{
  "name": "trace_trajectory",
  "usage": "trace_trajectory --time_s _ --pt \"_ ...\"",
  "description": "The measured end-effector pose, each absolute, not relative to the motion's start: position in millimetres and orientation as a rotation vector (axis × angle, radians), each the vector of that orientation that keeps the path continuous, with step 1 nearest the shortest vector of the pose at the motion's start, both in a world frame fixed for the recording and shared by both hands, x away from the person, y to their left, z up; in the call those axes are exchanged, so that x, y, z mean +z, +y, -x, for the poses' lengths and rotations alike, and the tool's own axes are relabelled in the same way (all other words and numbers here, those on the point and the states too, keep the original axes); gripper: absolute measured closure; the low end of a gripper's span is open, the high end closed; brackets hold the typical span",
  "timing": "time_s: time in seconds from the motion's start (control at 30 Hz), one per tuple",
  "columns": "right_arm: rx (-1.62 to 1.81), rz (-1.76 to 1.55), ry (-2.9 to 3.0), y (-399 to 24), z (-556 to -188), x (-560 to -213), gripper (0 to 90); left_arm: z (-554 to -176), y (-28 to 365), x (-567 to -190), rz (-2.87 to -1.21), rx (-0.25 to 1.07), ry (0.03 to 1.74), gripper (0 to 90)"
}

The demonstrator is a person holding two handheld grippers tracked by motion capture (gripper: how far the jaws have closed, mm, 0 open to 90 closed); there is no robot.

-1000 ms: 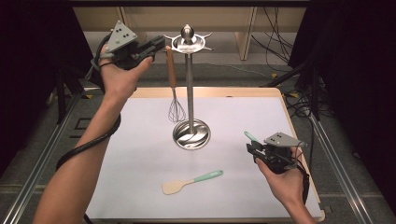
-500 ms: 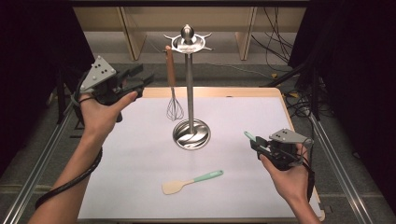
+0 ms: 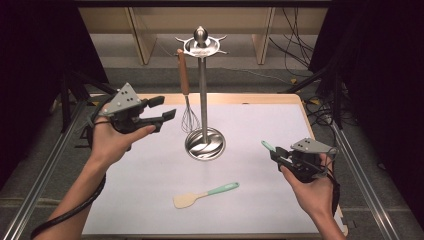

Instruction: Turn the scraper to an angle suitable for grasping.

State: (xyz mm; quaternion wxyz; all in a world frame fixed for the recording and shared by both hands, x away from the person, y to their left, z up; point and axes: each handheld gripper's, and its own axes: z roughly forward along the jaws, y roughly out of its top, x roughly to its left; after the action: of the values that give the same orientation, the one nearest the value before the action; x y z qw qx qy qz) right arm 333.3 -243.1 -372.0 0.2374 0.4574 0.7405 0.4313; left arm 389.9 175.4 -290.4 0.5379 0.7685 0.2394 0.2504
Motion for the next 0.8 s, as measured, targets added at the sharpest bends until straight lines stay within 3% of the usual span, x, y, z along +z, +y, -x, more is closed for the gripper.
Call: trace_trajectory --time_s 0.4,0.63,0.8 --pt "1.147 -1.277 2.102 -243.7 -332.0 -371.0 73.1 -381.6 140.5 -329.6 -2.245 0.432 0.46 63.3" --pt "1.141 -1.274 2.105 -243.5 -332.2 -371.7 73.2 -384.3 114.6 -358.7 -2.364 0.272 0.466 72.2" --pt "1.137 -1.242 2.106 -245.2 -332.8 -371.3 73.5 -383.7 97.5 -367.9 -2.457 0.242 0.427 74.8"
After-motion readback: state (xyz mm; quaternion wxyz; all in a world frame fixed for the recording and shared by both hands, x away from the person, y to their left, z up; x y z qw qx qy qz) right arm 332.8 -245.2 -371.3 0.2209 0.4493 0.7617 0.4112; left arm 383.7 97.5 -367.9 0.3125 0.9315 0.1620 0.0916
